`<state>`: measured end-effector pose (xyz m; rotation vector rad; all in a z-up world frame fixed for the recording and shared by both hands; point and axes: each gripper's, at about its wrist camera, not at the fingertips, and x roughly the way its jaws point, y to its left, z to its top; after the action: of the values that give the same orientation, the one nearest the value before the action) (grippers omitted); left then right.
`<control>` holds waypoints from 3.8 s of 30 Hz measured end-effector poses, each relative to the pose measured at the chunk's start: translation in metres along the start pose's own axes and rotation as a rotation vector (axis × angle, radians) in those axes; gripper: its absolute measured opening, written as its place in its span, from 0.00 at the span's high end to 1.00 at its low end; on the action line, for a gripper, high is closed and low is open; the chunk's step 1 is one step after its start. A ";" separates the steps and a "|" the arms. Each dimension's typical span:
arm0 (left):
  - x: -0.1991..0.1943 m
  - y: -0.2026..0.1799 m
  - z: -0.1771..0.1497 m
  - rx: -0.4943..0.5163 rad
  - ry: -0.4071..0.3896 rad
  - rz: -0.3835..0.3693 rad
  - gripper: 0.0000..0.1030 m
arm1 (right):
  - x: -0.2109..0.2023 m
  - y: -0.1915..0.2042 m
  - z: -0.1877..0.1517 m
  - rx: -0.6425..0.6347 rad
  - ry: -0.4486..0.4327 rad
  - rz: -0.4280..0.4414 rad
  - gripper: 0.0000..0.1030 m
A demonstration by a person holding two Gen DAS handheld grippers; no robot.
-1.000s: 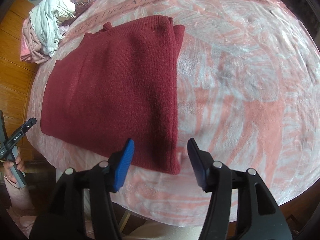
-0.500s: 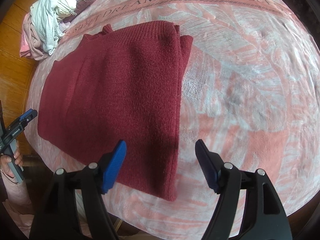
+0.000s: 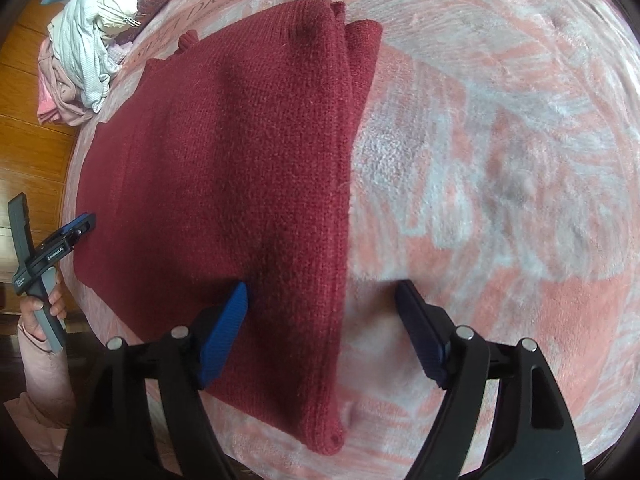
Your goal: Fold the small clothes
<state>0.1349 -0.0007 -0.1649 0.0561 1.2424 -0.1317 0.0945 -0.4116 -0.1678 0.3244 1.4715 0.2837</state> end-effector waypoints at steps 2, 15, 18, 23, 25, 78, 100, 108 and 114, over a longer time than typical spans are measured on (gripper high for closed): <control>0.003 0.000 0.001 0.001 0.006 -0.005 0.27 | -0.001 0.003 0.000 -0.010 -0.004 -0.006 0.28; 0.011 0.004 0.003 0.002 0.027 -0.029 0.23 | -0.012 0.004 -0.002 0.081 0.026 0.148 0.83; 0.012 0.003 0.005 0.003 0.037 -0.027 0.23 | -0.028 0.016 0.001 0.093 0.022 0.114 0.84; -0.003 0.006 0.011 -0.013 0.043 -0.070 0.26 | -0.070 0.058 0.013 0.049 -0.021 0.086 0.84; -0.014 0.012 0.014 -0.027 0.025 -0.096 0.26 | -0.086 0.084 0.019 0.009 -0.041 0.088 0.84; 0.012 -0.045 0.096 0.036 0.243 -0.340 0.25 | 0.025 0.316 -0.062 -0.577 -0.074 -0.173 0.31; 0.040 -0.081 0.136 0.045 0.339 -0.419 0.23 | -0.009 0.271 -0.045 -0.396 0.032 0.139 0.93; 0.048 -0.092 0.162 0.019 0.332 -0.427 0.82 | -0.013 0.278 -0.047 -0.411 0.023 0.140 0.93; 0.015 -0.084 0.159 0.040 0.244 -0.446 0.85 | -0.018 0.297 -0.050 -0.457 0.004 0.142 0.93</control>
<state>0.2779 -0.1031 -0.1255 -0.1770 1.4814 -0.5492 0.0459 -0.1419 -0.0407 0.0577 1.3447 0.7211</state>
